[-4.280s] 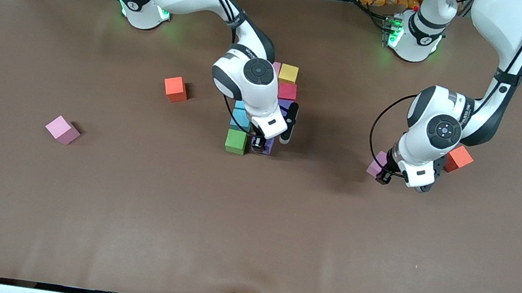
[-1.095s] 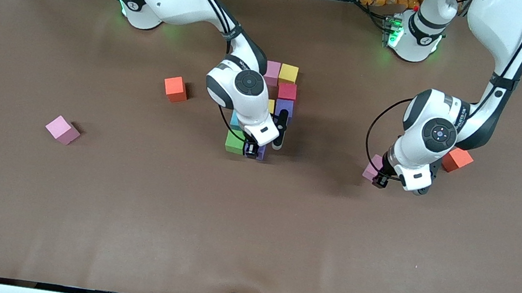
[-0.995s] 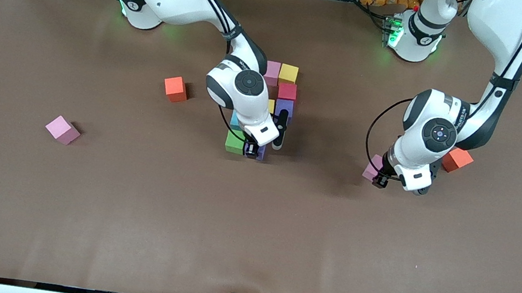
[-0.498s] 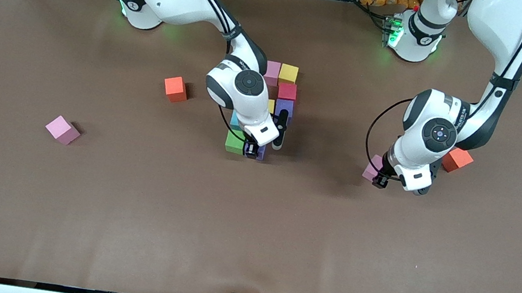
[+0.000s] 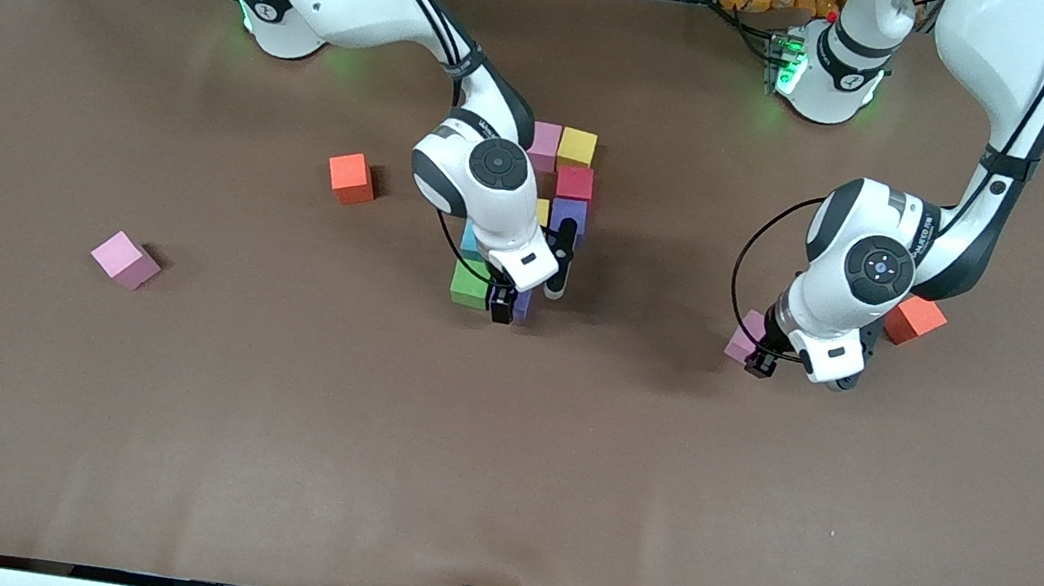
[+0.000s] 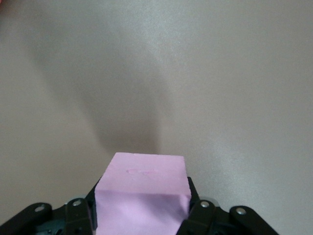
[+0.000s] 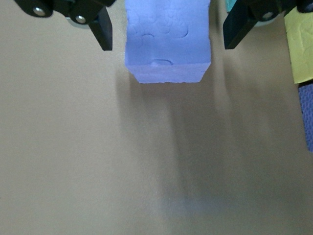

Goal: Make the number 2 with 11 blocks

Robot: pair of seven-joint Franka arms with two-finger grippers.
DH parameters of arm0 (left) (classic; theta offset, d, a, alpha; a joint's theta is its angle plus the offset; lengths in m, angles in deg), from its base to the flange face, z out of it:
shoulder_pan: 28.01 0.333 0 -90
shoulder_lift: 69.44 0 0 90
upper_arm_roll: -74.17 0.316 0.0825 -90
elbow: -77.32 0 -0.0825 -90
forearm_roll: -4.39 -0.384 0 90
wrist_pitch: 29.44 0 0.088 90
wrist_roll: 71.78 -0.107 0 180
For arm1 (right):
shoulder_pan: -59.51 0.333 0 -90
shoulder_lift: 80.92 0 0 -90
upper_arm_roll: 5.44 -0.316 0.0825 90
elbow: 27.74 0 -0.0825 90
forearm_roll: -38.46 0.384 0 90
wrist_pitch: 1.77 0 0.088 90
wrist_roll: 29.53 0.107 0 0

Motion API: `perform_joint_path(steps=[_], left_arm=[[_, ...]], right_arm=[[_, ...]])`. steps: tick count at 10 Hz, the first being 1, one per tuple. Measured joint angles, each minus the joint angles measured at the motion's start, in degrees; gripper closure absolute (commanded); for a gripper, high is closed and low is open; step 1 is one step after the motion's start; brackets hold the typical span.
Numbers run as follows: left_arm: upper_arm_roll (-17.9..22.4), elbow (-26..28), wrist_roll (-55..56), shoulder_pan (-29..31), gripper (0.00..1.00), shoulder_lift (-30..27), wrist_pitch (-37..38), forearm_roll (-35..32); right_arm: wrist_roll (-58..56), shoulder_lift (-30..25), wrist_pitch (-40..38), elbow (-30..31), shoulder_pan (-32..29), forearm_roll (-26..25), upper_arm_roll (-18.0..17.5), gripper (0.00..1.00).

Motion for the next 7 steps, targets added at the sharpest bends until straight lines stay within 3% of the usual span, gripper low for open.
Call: perform_joint_path(steps=[7], left_arm=[[-0.43, -7.35, 9.61, -5.26, 1.00, 4.27, -0.01, 1.83]], right_arm=[[0.13, -7.40, -6.75, 1.52, -0.84, 0.32, -0.16, 0.00]])
